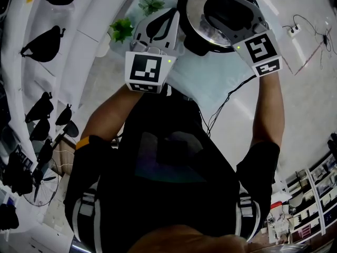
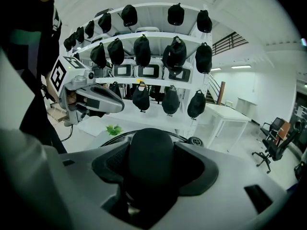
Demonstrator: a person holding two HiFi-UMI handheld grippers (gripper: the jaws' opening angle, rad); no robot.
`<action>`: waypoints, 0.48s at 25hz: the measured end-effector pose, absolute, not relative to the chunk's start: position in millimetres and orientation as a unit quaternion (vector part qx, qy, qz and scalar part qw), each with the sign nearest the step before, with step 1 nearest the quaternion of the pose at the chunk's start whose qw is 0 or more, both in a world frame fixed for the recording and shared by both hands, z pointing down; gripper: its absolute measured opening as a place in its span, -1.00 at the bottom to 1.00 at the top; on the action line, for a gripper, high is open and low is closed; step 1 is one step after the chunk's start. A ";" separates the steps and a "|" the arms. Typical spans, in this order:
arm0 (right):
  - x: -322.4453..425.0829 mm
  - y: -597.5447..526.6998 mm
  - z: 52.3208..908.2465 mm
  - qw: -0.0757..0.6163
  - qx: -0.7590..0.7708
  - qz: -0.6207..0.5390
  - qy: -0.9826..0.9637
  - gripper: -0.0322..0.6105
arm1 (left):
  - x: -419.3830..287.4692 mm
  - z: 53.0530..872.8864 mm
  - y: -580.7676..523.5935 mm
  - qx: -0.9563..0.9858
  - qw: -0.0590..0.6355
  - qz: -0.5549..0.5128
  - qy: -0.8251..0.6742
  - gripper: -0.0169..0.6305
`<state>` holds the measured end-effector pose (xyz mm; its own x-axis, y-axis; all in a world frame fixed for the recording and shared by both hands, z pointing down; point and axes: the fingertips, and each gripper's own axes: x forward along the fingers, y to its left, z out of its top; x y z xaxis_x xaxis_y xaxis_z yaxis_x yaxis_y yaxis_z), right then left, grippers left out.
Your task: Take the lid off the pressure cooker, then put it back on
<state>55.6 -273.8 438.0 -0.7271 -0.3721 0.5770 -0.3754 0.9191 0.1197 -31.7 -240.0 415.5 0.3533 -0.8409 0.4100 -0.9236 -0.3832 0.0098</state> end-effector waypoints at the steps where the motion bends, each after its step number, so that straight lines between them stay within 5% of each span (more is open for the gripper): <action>1: 55.8 -273.3 438.1 0.310 0.204 0.004 -0.929 0.00 | -33.2 414.7 -239.2 0.813 0.118 0.175 -0.543 -0.92; 12: 53.1 -275.7 436.9 0.322 0.221 0.015 -0.920 0.00 | -38.5 399.5 -234.5 0.813 0.107 0.174 -0.545 -0.92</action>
